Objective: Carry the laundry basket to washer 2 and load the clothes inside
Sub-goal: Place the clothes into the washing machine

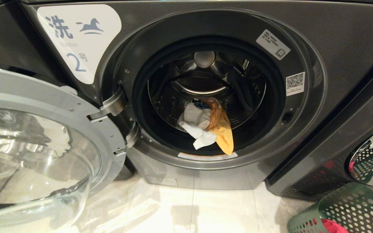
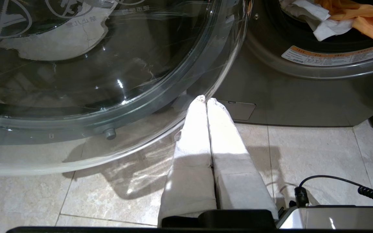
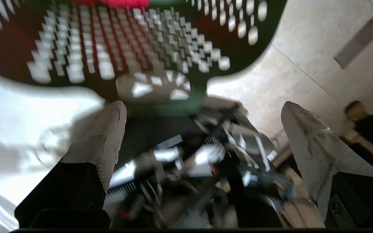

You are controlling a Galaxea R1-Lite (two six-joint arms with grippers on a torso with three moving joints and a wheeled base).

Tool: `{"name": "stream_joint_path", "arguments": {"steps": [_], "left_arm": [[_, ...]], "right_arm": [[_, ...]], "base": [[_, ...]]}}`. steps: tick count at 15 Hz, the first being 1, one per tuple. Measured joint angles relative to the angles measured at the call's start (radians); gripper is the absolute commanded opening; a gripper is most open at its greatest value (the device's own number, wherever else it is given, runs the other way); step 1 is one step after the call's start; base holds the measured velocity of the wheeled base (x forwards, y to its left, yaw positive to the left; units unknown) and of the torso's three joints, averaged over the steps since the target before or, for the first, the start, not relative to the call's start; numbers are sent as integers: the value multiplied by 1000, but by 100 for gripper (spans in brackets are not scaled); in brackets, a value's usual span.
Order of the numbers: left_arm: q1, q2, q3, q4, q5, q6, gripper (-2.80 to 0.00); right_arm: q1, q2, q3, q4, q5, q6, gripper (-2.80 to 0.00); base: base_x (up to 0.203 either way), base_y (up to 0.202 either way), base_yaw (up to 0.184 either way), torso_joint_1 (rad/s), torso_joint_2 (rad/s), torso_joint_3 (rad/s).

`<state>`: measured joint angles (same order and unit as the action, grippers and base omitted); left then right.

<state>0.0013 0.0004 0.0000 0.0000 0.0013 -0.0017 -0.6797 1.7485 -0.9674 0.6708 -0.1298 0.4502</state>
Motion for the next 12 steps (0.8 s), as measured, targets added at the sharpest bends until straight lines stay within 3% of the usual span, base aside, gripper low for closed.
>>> {"name": "stream_joint_path", "arguments": {"steps": [3,5,9,12], "left_arm": [[0,0,0,0,0,0,-280],[0,0,0,0,0,0,-280],[0,0,0,0,0,0,-280],[0,0,0,0,0,0,-280]], "right_arm": [[-113,204,-132,-115,-1,-38,0],[-156,335,-195,-151,2,-119,0],[-183,545,-233,-248,33,-367,0],[-182,651,-238,-322,40,-428,0]], "base": [[0,0,0,0,0,0],[0,0,0,0,0,0],[0,0,0,0,0,0],[0,0,0,0,0,0]]}}
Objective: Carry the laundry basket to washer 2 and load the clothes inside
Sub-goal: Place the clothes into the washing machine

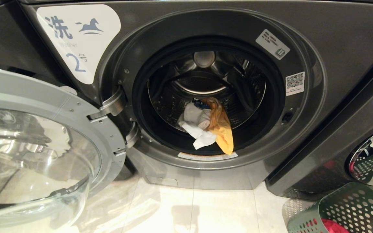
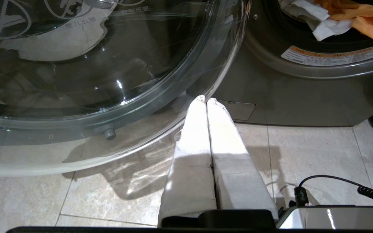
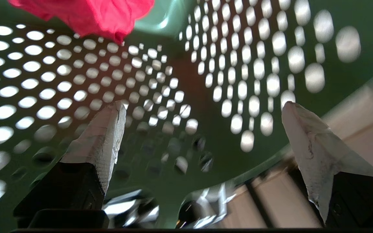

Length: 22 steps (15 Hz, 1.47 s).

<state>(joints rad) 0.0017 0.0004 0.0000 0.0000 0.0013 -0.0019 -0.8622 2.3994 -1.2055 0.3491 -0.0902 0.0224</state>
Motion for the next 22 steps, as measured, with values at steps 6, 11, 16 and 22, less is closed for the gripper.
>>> {"name": "stream_joint_path", "arguments": {"steps": [6,11,16,22], "left_arm": [[0,0,0,0,0,0,-280],[0,0,0,0,0,0,-280],[0,0,0,0,0,0,-280],[0,0,0,0,0,0,-280]], "right_arm": [[39,111,63,-247,0,-336,0],[56,226,54,-406,35,-644,0],[103,397,-33,-523,56,-737,0],[137,602,-327,-588,53,-831,0]], "base": [[0,0,0,0,0,0],[0,0,0,0,0,0],[0,0,0,0,0,0],[0,0,0,0,0,0]]}}
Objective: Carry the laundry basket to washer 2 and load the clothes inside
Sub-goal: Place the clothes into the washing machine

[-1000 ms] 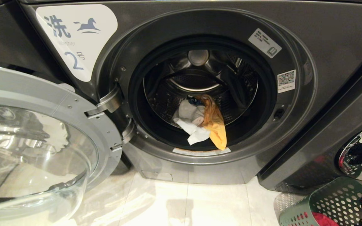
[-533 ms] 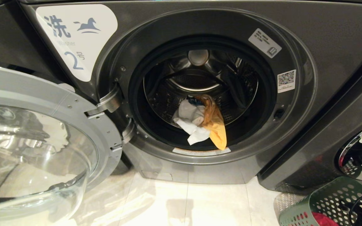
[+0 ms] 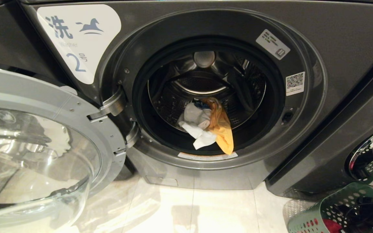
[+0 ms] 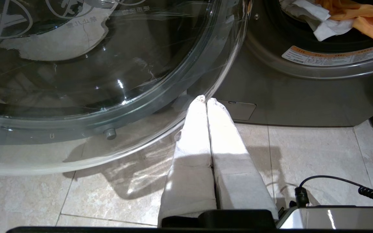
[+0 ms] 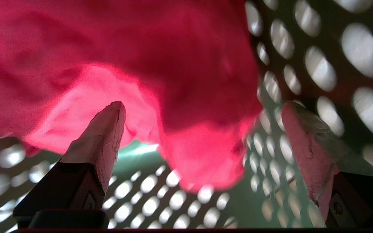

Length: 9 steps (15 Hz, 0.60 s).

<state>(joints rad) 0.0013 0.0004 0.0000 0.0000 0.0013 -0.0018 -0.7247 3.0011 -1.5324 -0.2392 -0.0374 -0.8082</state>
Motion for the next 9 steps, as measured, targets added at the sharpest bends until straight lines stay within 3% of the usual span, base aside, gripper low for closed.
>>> {"name": "stream_joint_path", "arguments": {"steps": [3,4,9], "left_arm": [[0,0,0,0,0,0,-280],[0,0,0,0,0,0,-280],[0,0,0,0,0,0,-280]], "right_arm": [[2,49,-17,21,-2,-37,0],[3,57,-5,23,-2,-38,-280],[2,71,16,24,-5,-29,-280]], "base": [[0,0,0,0,0,0],[0,0,0,0,0,0],[0,0,0,0,0,0]]}}
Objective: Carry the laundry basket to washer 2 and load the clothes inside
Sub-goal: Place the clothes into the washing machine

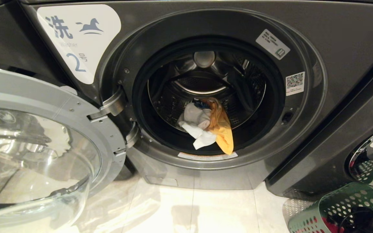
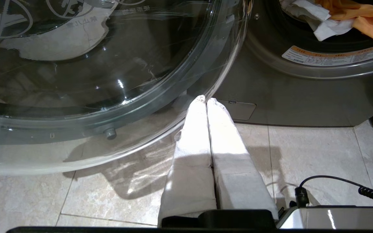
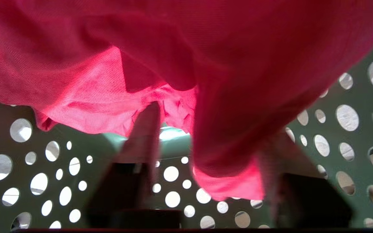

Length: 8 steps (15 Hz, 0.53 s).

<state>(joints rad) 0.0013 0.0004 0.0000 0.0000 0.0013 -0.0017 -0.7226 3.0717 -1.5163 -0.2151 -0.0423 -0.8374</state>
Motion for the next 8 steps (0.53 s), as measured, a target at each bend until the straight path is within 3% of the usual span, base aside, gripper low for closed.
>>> {"name": "stream_joint_path", "arguments": {"steps": [8], "left_arm": [[0,0,0,0,0,0,-280]], "right_arm": [[-33,-44,99,-2,-1,20,-280]], "base": [[0,0,0,0,0,0]]}}
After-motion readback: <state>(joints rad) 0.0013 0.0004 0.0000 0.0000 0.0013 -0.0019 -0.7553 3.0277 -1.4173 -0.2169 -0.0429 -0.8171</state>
